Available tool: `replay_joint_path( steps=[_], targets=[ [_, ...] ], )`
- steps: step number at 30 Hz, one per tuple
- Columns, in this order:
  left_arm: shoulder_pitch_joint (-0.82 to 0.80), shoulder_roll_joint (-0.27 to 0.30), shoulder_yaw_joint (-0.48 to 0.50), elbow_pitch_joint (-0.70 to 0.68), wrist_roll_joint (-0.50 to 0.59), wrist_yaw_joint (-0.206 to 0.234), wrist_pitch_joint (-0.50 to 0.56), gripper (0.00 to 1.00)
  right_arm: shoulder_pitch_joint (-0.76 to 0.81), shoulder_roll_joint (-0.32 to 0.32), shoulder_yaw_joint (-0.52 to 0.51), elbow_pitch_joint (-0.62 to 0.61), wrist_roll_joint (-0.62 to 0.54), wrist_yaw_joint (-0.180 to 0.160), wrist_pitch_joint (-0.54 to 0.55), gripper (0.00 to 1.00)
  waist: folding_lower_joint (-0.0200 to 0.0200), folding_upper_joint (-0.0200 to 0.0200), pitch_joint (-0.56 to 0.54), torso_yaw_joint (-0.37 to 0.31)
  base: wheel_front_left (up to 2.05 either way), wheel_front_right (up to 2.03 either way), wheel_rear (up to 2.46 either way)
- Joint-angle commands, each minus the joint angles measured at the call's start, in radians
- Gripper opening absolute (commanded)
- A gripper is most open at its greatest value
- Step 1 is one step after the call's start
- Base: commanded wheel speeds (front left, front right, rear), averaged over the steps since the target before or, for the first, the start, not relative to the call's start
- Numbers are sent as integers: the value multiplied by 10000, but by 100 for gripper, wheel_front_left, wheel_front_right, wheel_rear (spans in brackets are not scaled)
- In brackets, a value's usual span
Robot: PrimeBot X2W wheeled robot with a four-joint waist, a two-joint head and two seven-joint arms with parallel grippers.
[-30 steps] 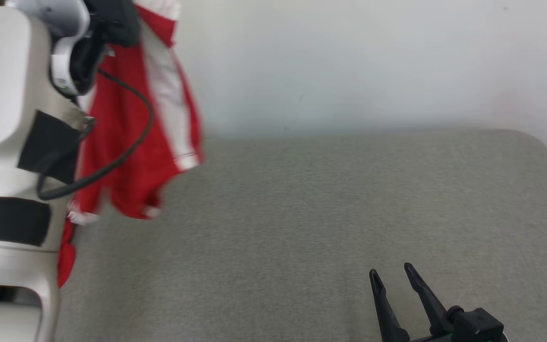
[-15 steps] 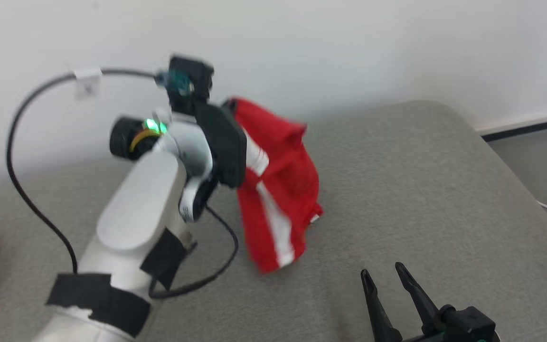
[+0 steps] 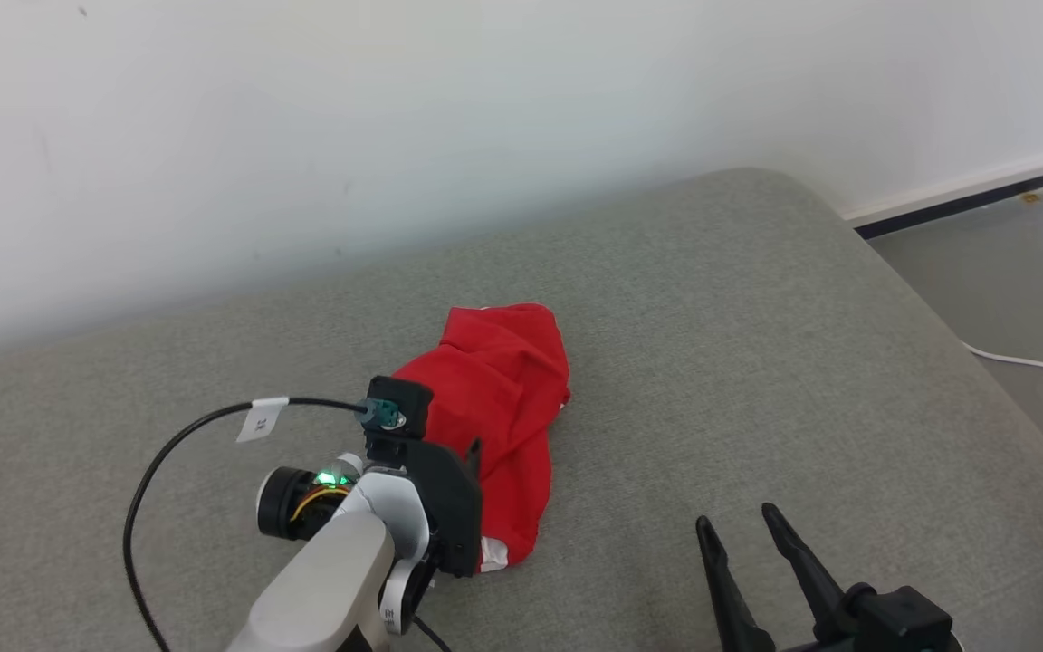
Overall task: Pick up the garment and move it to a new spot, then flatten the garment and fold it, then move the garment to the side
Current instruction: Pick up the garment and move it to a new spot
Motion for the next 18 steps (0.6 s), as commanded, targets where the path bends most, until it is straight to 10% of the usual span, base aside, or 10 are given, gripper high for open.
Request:
replay_joint_path(
  steps=[1, 18],
  targets=[
    [184, 8, -60, -129, -300, 32, -185, 100, 110, 13, -80, -64, -83, 34, 11, 100, -1, -1, -54, 176, 0, 0, 0],
    [3640, 893, 1648, -4678, 77, 1569, -4619, 100, 349, 13, -1401, -417, -322, 34, -63, 100, -1, -1, -340, 1490, 0, 0, 0]
  ],
)
